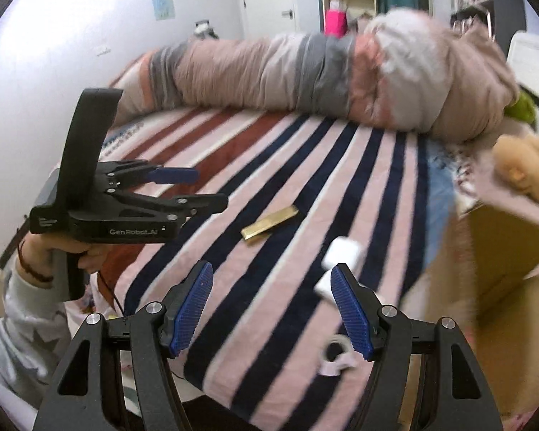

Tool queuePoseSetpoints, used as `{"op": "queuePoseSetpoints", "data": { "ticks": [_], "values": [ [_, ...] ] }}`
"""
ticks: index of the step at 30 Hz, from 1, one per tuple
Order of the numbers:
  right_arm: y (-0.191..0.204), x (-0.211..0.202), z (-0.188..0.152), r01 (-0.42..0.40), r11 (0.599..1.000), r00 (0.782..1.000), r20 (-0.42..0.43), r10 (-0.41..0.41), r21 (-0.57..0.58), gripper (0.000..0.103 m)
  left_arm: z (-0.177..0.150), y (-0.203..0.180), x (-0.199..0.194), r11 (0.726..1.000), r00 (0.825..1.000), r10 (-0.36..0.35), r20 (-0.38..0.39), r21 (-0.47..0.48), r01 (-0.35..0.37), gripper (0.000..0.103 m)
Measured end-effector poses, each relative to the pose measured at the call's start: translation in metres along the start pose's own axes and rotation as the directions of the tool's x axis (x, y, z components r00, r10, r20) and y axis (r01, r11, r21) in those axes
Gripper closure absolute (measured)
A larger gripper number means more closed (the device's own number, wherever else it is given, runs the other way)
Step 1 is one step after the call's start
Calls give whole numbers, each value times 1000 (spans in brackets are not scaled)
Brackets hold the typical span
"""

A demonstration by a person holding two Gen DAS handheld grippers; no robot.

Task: Organize rigid objects
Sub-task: 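Grasp the white rectangular box with the right gripper while the left grasps the gold tube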

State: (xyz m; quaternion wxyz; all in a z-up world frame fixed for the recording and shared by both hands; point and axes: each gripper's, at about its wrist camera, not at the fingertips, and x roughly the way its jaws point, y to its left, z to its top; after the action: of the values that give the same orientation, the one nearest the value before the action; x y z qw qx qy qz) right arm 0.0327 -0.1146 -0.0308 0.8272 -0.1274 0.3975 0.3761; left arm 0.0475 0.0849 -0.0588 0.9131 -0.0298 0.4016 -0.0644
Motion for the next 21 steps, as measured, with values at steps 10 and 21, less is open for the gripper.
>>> {"op": "queuePoseSetpoints", "data": {
  "ticks": [10, 21],
  "values": [
    [-31, 102, -18, 196, 979, 971, -149, -187, 49, 38, -20, 15, 73, 997, 994, -82, -75, -12, 81, 41],
    [-67, 140, -20, 273, 961, 943, -216, -255, 55, 34, -14, 10, 111, 996, 992, -85, -89, 2, 85, 78]
  ]
}}
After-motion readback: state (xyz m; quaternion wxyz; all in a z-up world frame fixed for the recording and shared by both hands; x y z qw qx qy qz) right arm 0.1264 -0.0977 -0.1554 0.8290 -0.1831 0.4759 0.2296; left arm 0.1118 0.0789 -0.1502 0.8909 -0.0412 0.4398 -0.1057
